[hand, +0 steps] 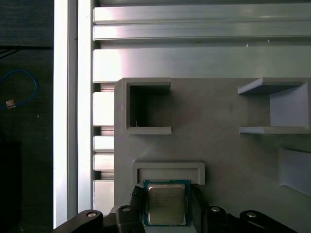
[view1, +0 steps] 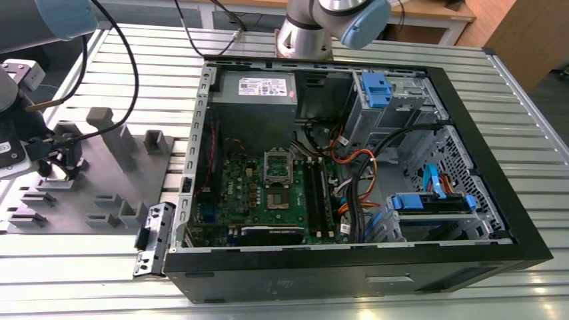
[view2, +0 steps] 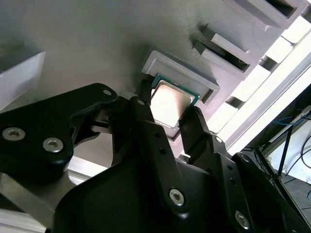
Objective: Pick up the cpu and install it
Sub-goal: 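Pick up the cpu and move it towards the insertion slot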
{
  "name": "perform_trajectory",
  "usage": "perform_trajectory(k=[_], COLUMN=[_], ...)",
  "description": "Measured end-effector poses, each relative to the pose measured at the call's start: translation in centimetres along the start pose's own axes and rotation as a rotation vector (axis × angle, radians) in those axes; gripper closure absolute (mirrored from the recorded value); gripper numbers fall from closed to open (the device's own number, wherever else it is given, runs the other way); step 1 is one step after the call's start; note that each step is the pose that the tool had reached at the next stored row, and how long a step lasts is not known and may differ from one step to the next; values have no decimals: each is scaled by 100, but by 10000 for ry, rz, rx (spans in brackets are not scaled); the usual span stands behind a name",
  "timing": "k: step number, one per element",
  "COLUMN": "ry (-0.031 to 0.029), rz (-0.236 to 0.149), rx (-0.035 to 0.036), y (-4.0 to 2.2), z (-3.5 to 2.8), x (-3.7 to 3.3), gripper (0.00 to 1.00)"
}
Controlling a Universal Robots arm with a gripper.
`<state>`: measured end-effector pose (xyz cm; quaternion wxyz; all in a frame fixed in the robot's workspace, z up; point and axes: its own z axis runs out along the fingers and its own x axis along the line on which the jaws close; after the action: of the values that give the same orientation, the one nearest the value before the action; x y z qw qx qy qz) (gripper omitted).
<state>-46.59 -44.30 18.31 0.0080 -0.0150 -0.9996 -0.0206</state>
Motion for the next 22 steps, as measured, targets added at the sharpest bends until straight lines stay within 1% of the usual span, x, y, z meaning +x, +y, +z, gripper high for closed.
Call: perform_trajectory(k=[2, 5, 16, 20, 22], ry=[1, 0, -1, 0, -2], rz=[0, -2, -4, -3, -4], rx=[1, 0, -1, 0, -1], y=[0, 0, 0, 2, 2], z=[0, 0, -2, -43, -50], x=[0, 0, 0, 1, 0], gripper=[49, 53, 53, 53, 53])
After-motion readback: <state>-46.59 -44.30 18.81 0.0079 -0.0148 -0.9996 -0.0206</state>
